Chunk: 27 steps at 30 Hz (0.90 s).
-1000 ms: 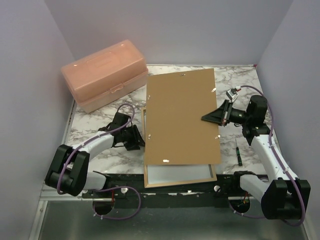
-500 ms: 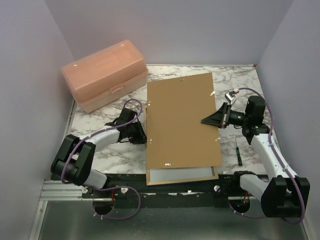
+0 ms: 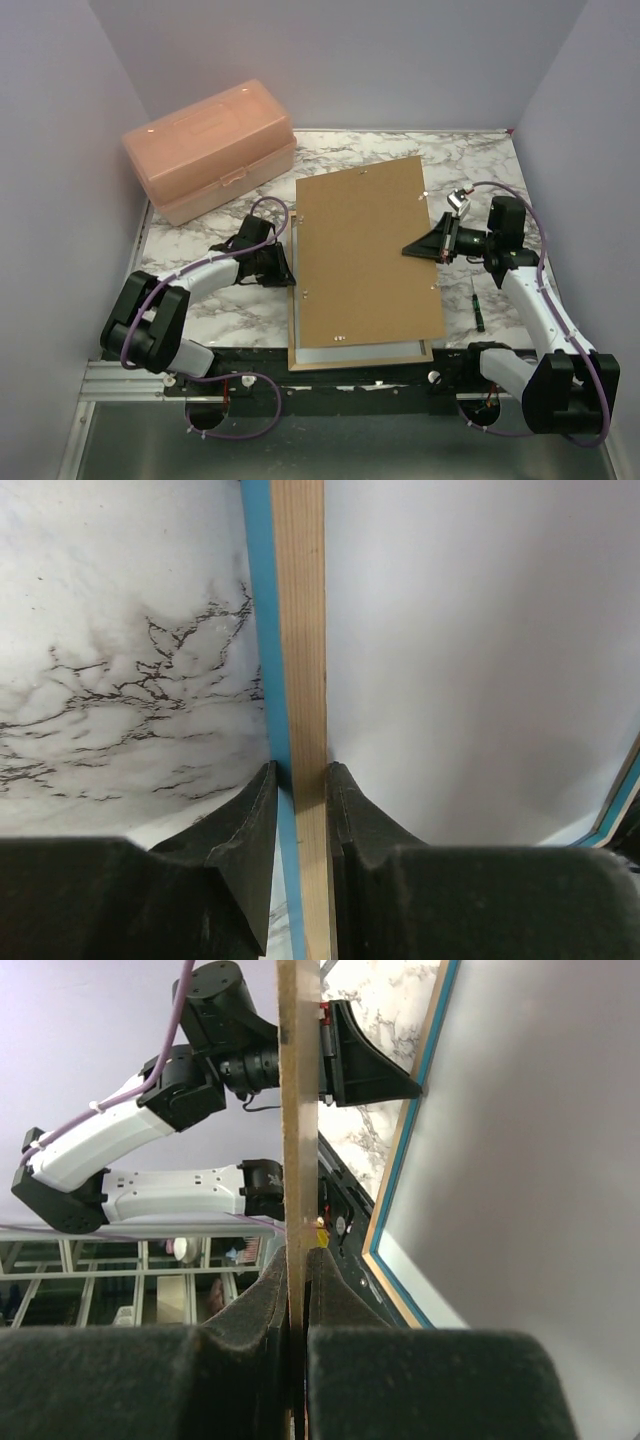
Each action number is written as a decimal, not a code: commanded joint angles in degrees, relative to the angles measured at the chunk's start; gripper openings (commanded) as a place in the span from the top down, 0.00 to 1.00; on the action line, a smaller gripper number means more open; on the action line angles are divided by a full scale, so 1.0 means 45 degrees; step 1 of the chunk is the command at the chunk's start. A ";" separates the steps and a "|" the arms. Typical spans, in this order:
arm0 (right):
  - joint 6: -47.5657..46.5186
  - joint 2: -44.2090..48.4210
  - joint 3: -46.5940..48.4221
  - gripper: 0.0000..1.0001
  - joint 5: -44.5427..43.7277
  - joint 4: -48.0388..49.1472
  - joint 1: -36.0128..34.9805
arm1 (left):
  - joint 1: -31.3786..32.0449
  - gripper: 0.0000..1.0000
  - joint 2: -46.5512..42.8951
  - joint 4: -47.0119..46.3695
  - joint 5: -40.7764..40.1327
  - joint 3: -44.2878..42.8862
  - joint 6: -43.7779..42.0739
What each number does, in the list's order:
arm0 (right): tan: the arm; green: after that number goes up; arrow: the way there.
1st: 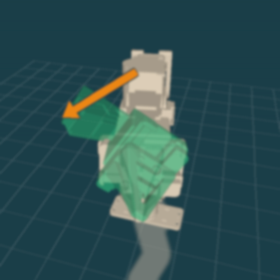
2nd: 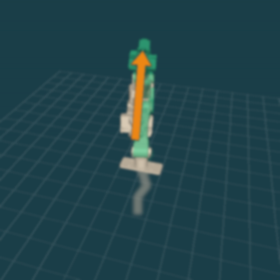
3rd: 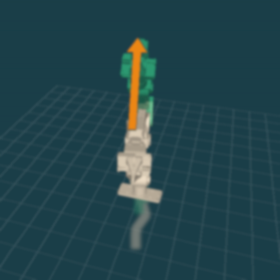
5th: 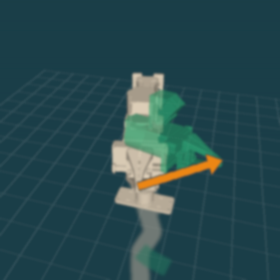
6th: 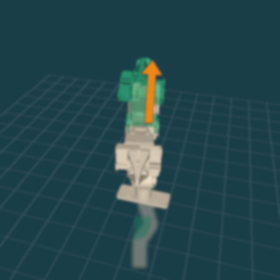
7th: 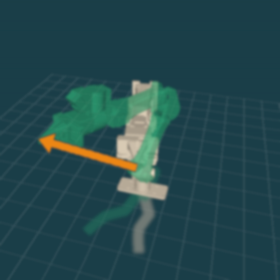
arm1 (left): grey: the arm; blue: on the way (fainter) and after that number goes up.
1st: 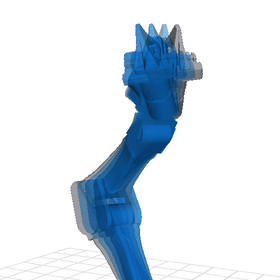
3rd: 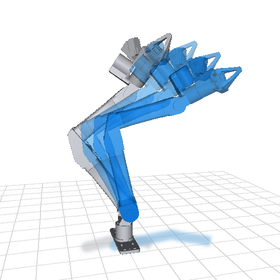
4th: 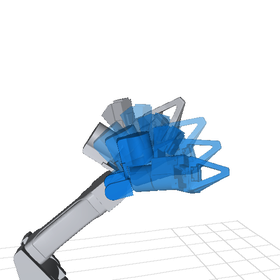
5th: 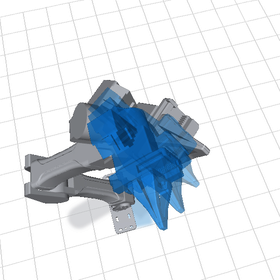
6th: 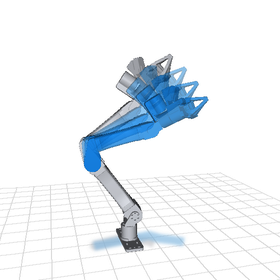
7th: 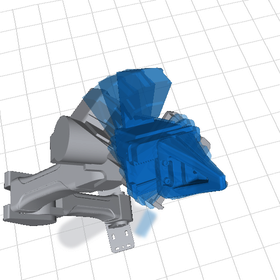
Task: Put the photo into the frame
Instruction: Move the photo frame to the center of the board.
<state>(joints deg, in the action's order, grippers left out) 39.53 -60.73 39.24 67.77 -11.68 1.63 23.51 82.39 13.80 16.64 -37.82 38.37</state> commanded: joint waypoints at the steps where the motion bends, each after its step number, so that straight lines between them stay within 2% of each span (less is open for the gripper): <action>1: -0.0566 0.0112 0.0600 0.99 0.0078 -0.0783 0.0122 | 0.0125 1.00 -0.0304 0.0891 -0.0473 -0.0022 -0.1356; 14: -0.0905 0.0140 0.0149 0.99 -0.0325 -0.1027 0.0115 | 0.0186 1.00 -0.1020 0.0898 -0.0192 0.0138 -0.2091; 16: -0.1012 0.0125 0.0166 1.00 -0.0471 -0.1141 0.0121 | 0.0188 0.83 -0.1197 0.0988 -0.0410 0.0095 -0.2009; 19: -0.1153 0.0085 0.0137 1.00 -0.0604 -0.1270 0.0126 | 0.0191 0.49 -0.1511 0.1017 -0.0298 0.0076 -0.1873; 20: -0.1164 0.0066 0.0109 0.99 -0.0677 -0.1271 0.0122 | 0.0187 0.43 -0.1649 0.0997 -0.0235 0.0090 -0.1793; 23: -0.1194 0.0021 -0.0026 1.00 -0.0837 -0.1292 0.0112 | 0.0186 0.36 -0.2019 0.0986 0.0005 0.0170 -0.1568; 27: -0.1224 -0.0066 -0.0161 0.99 -0.0860 -0.1286 0.0122 | 0.0155 0.36 -0.2678 0.0983 0.0032 0.0497 -0.1088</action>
<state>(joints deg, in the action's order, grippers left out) 34.44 -60.77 39.09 62.78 -17.56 1.63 24.12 73.76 18.50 15.55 -37.47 31.42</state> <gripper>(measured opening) 0.056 0.636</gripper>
